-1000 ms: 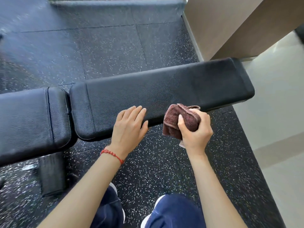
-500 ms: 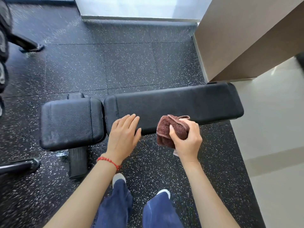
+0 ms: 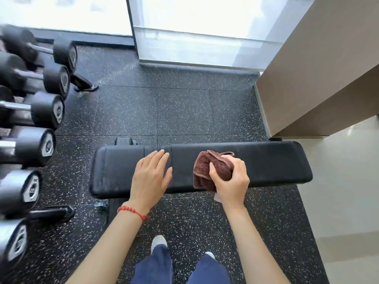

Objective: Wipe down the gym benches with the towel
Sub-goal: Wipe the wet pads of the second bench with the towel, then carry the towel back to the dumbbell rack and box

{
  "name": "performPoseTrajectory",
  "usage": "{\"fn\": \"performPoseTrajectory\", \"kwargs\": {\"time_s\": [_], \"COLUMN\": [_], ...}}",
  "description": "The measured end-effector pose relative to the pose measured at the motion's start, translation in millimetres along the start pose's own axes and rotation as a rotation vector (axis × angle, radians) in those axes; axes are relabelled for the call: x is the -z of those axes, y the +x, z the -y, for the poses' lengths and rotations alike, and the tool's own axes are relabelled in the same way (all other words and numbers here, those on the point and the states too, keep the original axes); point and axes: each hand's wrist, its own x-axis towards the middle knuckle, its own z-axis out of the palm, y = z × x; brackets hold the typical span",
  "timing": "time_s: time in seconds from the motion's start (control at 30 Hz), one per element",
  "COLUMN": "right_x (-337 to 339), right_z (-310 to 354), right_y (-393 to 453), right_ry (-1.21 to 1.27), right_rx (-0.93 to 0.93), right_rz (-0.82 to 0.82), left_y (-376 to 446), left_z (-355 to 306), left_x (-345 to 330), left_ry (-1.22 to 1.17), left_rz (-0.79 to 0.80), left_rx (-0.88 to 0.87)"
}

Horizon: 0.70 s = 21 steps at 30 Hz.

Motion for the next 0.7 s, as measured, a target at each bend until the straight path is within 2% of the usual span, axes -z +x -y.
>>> {"fn": "performPoseTrajectory", "kwargs": {"time_s": [0.23,0.4,0.5,0.7], "right_x": [-34,-67,-82,-118], "right_z": [22,38,48,78], "right_y": [43,78,95,110], "right_ry": [0.124,0.194,0.235,0.323], "right_rx": [0.042,0.142,0.18,0.399], "right_rz": [0.118,0.251,0.364,0.549], "left_y": [9,14,12,-17], "left_z": [20,29,31,36], "left_x": [26,38,44,56], "left_ry": [0.025,0.088,0.12,0.156], "left_rz": [-0.061,-0.111,-0.15,-0.242], "left_rx": [0.162,0.311,0.448,0.754]}}
